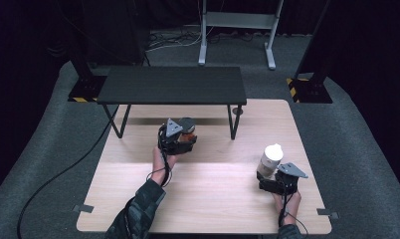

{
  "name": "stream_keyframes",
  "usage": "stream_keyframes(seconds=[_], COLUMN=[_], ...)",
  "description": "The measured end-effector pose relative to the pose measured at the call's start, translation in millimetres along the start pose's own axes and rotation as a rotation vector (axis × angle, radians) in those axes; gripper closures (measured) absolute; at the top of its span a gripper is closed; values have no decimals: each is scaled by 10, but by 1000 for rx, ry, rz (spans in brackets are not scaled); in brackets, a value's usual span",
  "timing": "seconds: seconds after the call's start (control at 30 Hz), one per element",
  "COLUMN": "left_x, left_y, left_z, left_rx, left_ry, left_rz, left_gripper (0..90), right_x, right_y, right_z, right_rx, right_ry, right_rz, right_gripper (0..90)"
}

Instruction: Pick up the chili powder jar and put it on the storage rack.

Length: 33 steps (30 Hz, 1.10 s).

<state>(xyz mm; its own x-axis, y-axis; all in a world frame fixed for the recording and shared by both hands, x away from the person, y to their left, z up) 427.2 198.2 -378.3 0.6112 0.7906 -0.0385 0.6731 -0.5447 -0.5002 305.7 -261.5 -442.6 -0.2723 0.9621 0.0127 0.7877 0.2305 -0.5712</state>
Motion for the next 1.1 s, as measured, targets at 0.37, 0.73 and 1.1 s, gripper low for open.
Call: stream_keyframes(seconds=[0.37, 0.73, 1.1], left_x=[-16, 1, 31], left_y=[-46, -76, -109], left_z=[-72, -162, -240], left_rx=[-8, -17, -24], left_ry=[15, 26, 28], left_rz=[0, 1, 8], left_gripper=[315, 315, 315], right_x=[0, -4, -4], right_y=[0, 0, 0], right_z=[-1, 0, 0], right_rx=[1, 0, 1], right_ry=[-1, 0, 0], right_rz=[-1, -3, -4], right_gripper=[0, 2, 3])
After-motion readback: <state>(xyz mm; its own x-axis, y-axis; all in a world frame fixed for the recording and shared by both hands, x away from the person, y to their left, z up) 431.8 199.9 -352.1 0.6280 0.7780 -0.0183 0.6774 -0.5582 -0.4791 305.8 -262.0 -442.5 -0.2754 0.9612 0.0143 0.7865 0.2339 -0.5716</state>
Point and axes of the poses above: each handheld gripper's, and its own axes: y roughly forward along the jaws, z roughly out of its underside, x roughly to its left, the point moved 5 cm from there along y, roughly forward along the jaws, and after that the axes turned 3 degrees about x, right-handed, at the moved point
